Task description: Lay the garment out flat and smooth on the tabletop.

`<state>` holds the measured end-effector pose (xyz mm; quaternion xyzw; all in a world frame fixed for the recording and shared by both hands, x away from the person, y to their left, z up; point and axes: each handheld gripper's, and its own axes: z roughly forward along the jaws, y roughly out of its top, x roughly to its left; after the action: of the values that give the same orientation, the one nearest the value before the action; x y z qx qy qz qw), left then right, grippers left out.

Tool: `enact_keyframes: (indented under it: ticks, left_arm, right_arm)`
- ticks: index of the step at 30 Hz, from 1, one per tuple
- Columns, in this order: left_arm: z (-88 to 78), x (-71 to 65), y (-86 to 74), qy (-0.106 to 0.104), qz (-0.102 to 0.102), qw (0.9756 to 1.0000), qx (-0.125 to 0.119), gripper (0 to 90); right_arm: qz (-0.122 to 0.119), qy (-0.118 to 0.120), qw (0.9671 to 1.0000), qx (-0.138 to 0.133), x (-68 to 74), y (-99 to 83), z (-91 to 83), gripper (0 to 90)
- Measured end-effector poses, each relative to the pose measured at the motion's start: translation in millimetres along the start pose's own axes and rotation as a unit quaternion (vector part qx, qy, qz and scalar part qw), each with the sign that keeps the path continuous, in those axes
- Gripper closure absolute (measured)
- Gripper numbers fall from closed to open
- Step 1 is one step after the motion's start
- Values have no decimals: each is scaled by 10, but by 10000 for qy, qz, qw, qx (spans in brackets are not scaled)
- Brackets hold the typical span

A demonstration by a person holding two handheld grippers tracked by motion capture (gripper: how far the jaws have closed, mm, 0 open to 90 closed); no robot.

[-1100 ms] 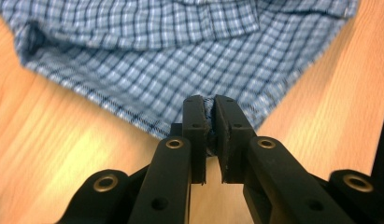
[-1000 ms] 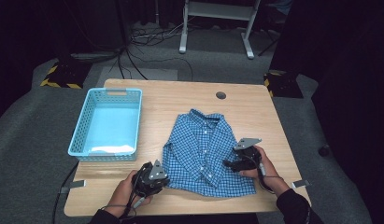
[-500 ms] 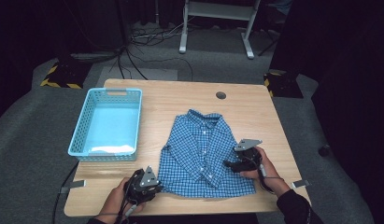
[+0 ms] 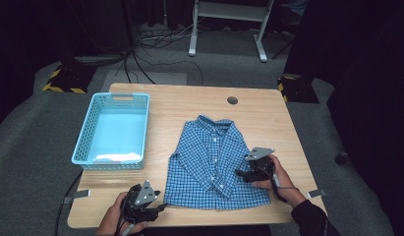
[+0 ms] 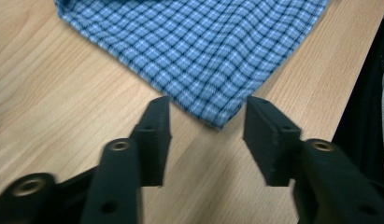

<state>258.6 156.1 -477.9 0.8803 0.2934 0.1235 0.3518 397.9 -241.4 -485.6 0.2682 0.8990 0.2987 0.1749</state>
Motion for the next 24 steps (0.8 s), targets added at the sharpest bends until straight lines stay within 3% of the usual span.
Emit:
enact_keyframes:
  ticks: [5,10,15,24]
  left_arm:
    - [17,-41,86,55,35,9999,-103,361]
    - [103,-100,226,-68,224,9997,-86,310]
    - [262,-172,424,-68,486,9988,-31,285]
    - [551,-219,728,-239,803,9965,69,280]
  right_arm:
    - [-61,15,9999,92,8,13,-46,274]
    - [67,63,9999,-116,34,53,-177,283]
    - [19,304,9993,-217,184,121,-238,289]
    - [-338,602,9970,-344,513,233,-282,291]
